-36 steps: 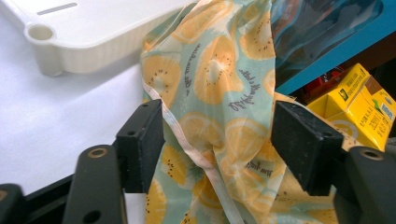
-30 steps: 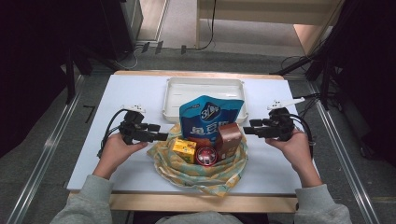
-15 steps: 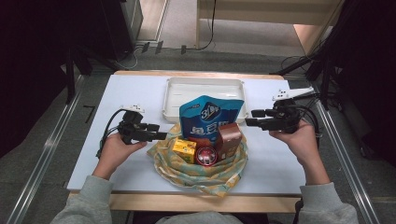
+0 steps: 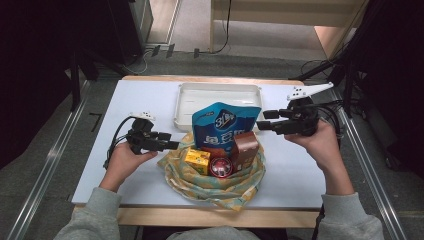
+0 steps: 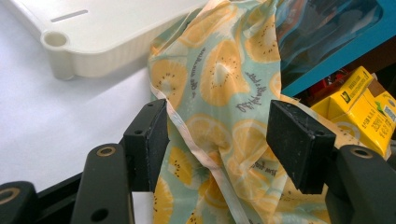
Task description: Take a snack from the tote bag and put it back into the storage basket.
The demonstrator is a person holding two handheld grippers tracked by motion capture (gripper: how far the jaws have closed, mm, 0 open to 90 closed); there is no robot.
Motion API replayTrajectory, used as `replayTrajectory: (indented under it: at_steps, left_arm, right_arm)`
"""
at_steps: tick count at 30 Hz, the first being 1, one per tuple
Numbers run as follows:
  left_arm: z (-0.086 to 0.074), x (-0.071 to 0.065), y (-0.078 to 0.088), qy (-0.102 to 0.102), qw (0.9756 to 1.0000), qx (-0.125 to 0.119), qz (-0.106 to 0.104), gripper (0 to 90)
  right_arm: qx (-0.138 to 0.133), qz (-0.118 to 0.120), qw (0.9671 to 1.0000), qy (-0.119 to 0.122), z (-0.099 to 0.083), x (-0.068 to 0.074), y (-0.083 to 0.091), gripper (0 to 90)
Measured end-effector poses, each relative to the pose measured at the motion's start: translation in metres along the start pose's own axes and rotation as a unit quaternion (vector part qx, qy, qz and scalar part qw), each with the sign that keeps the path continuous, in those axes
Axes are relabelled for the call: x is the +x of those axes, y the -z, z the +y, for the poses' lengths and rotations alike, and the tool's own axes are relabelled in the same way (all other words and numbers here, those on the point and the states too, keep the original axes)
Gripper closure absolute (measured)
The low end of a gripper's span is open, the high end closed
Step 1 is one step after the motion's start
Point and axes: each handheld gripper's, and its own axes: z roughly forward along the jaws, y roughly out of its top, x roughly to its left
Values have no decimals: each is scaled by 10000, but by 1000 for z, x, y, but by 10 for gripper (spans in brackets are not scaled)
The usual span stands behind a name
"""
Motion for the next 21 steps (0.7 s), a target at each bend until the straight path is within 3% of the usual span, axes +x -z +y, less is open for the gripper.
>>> replayTrajectory:
  at_steps: [9,21]
  left_arm:
    - [0,1,2,2,10000,20,54,393]
    - [0,2,2,-14,10000,9,28,394]
  right_arm:
    - [75,183,9996,205,19,7,-13,481]
    - [190,438,9984,305,36,10,-40,493]
